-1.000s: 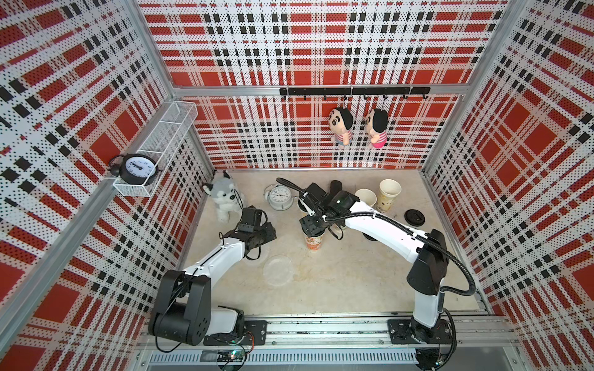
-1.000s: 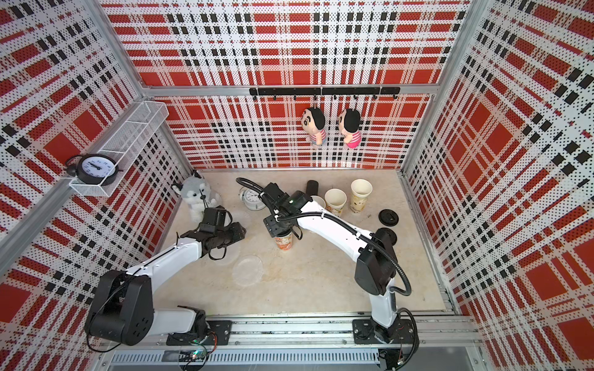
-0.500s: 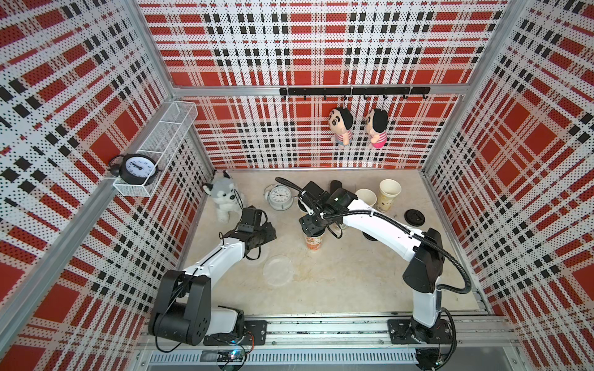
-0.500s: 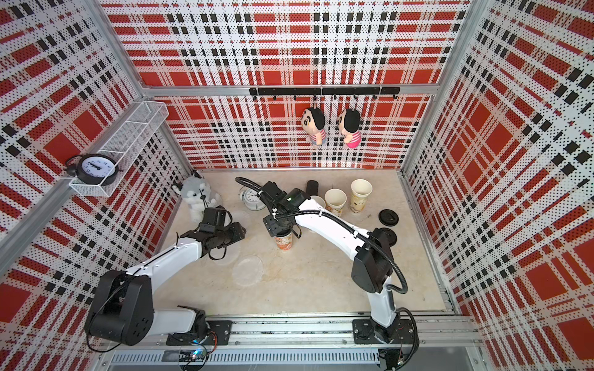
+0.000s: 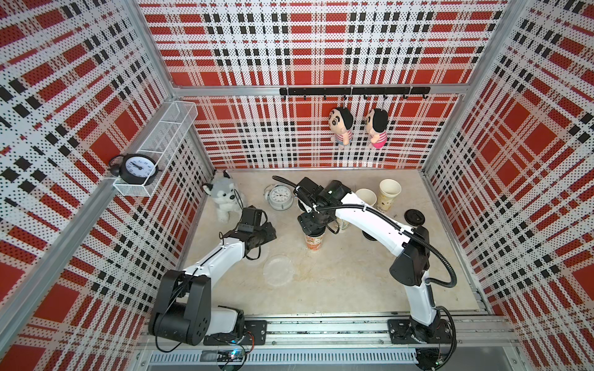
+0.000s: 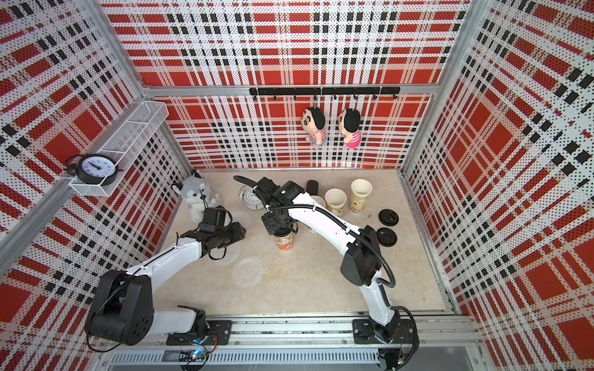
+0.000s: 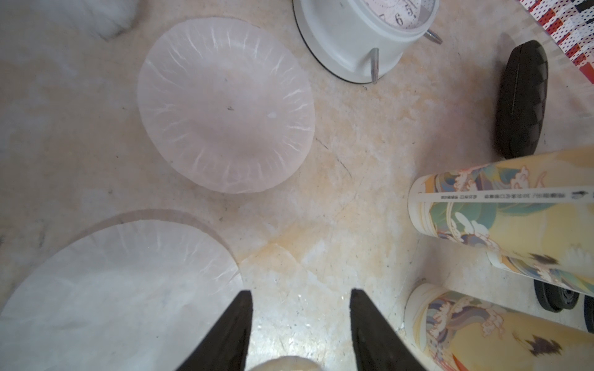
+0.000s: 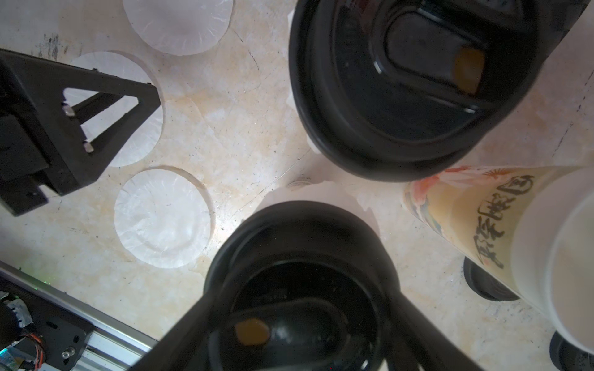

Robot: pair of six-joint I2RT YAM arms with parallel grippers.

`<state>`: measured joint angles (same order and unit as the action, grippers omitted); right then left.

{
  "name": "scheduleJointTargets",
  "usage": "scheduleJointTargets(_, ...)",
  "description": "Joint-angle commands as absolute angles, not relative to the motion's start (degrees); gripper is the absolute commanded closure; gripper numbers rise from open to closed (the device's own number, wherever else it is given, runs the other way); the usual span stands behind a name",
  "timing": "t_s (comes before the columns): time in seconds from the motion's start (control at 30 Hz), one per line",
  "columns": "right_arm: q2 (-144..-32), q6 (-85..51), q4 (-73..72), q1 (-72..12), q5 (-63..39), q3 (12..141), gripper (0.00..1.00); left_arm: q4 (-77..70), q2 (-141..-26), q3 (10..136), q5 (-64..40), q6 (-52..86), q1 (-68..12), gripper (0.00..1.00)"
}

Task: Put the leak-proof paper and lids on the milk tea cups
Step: Secure the cup lid on the cup.

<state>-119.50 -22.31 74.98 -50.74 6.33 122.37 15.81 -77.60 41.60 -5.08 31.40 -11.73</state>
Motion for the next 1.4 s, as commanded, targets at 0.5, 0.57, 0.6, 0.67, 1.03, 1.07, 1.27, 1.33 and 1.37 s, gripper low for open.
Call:
scheduleJointTargets(0.5, -125.08, -25.34, 85.78, -48.78, 9.66, 132.28, 0.24, 14.50, -76.99, 41.75, -4.93, 30.40, -12.04, 0.47)
scheduleJointTargets(0.57, -124.74, -25.43, 85.57, -48.78, 9.94, 133.29, 0.22, 14.49, -76.99, 41.84, -5.03, 30.37, -12.04, 0.48)
scheduleJointTargets(0.6, -124.66, -25.47, 85.53, -48.74, 10.09, 133.92, 0.21, 14.50, -76.99, 41.92, -5.06, 30.33, -12.04, 0.48)
scheduleJointTargets(0.67, -124.55, -25.42, 85.69, -48.69, 10.26, 134.80, 0.20, 14.50, -76.98, 42.00, -5.10, 30.38, -12.11, 0.48)
scheduleJointTargets(1.03, -123.23, -25.84, 84.30, -48.60, 9.88, 134.38, 0.19, 14.94, -76.76, 42.27, -4.92, 30.34, -12.47, 0.49)
scheduleJointTargets(1.07, -123.15, -25.80, 84.01, -48.60, 9.52, 134.34, 0.19, 14.94, -76.73, 42.28, -4.86, 30.35, -12.46, 0.49)
scheduleJointTargets(1.27, -122.23, -25.80, 82.50, -48.60, 7.68, 134.62, 0.19, 15.03, -76.87, 42.41, -4.84, 30.37, -12.52, 0.49)
scheduleJointTargets(1.33, -121.86, -26.00, 82.44, -48.60, 7.53, 134.62, 0.19, 15.12, -76.82, 42.53, -4.86, 30.34, -12.51, 0.49)
scheduleJointTargets(1.37, -121.67, -26.00, 82.39, -48.60, 7.47, 134.58, 0.19, 15.18, -76.83, 42.58, -4.79, 30.25, -12.58, 0.49)
